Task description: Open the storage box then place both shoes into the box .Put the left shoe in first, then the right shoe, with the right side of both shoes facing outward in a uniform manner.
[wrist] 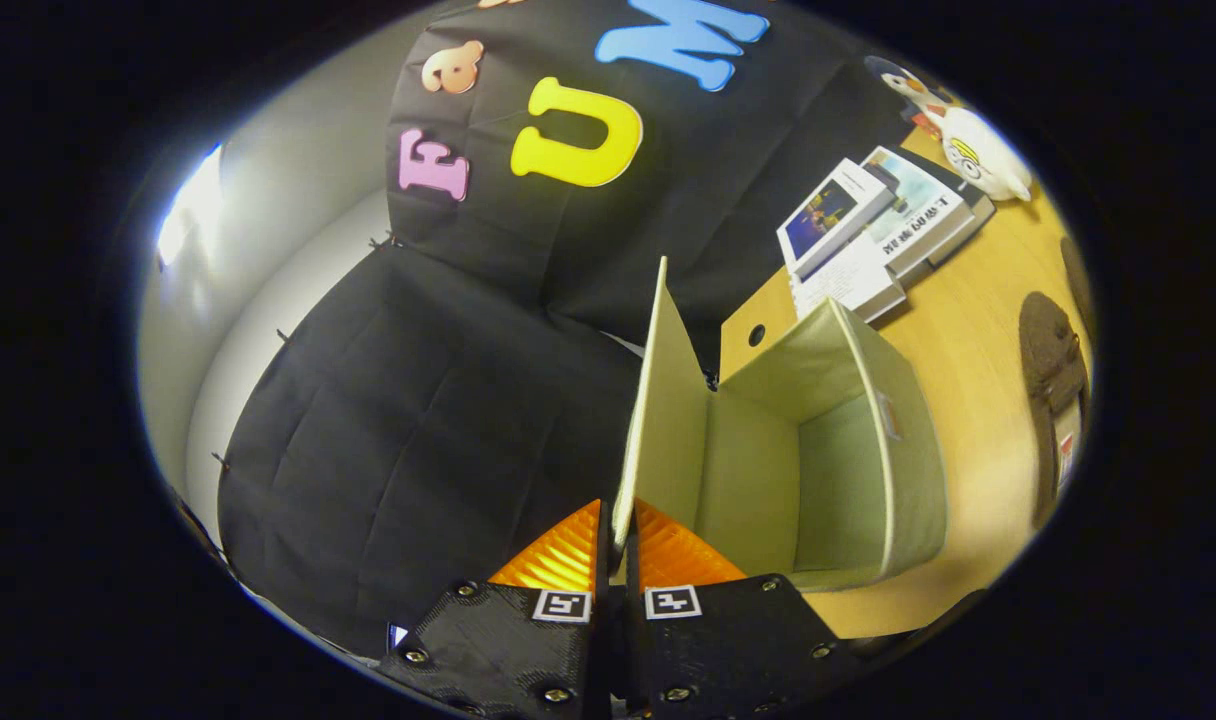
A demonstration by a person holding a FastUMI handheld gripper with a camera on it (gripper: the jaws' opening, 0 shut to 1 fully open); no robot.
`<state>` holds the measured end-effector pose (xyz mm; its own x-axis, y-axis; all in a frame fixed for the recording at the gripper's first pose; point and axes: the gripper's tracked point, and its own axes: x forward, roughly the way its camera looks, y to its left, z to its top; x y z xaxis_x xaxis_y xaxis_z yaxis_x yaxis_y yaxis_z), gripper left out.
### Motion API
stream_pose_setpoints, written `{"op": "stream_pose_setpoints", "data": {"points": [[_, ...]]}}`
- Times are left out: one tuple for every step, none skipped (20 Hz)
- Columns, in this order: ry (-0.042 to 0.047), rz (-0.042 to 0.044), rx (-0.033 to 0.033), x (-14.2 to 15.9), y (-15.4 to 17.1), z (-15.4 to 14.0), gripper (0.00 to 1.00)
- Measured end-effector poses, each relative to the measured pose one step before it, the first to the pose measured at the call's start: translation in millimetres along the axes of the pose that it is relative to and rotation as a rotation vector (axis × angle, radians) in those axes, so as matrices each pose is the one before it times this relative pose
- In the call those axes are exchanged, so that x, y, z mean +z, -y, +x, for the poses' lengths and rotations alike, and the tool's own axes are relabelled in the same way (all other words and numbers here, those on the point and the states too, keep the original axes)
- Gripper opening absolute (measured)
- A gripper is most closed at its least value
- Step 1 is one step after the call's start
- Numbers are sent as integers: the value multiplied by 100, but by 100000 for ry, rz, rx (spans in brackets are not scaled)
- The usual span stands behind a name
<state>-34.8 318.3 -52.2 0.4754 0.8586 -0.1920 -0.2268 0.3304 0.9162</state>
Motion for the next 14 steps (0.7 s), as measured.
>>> {"op": "stream_pose_setpoints", "data": {"points": [[-591, -2485, -3, -298, -782, 716, 5], [-729, -2390, 137, -231, -768, 785, 5], [-695, -2259, -159, -377, -686, 688, 5], [-796, -2043, -451, -323, -494, 701, 5], [-957, -2266, -177, -459, -492, 753, 5], [-817, -1931, -477, -383, -406, 785, 5], [-895, -1590, -272, -476, -351, 674, 5], [-884, -1487, -172, -423, -239, 652, 6], [-876, -1218, -61, -348, -497, 889, 6], [-1137, -1081, 28, -374, -374, 821, 6], [-1145, -823, 59, -461, -340, 673, 6], [-1055, -740, 145, -282, -281, 680, 6], [-1277, -1005, 1612, -467, -761, 713, 5], [-752, -1860, -168, 200, -320, 207, 11]]}}
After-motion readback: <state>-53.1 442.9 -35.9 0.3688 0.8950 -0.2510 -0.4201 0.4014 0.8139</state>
